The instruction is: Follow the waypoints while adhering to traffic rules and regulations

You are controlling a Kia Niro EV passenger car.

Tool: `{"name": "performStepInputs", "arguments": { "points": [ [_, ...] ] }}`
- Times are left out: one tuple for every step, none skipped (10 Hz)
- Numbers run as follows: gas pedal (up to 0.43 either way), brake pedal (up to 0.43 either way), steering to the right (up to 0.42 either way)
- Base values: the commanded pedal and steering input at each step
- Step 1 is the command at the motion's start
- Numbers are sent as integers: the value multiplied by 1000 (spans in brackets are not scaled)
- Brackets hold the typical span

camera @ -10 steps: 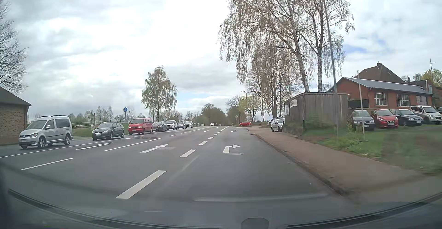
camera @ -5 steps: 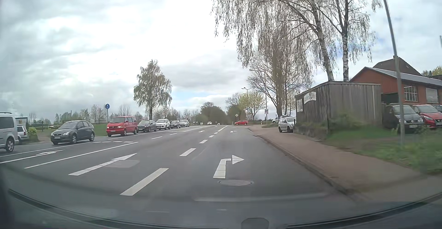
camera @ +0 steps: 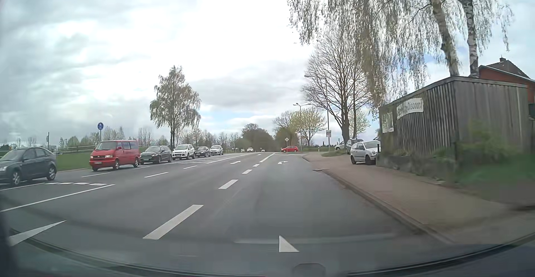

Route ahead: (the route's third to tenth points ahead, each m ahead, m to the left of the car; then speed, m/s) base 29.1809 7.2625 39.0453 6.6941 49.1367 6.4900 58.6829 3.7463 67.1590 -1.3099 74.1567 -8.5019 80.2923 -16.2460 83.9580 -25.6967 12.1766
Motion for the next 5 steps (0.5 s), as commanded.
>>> {"name": "performStepInputs", "arguments": {
  "points": [
    [118,0,-3],
    [118,0,-3],
    [110,0,-3],
    [110,0,-3],
    [87,0,-3]
  ]
}}
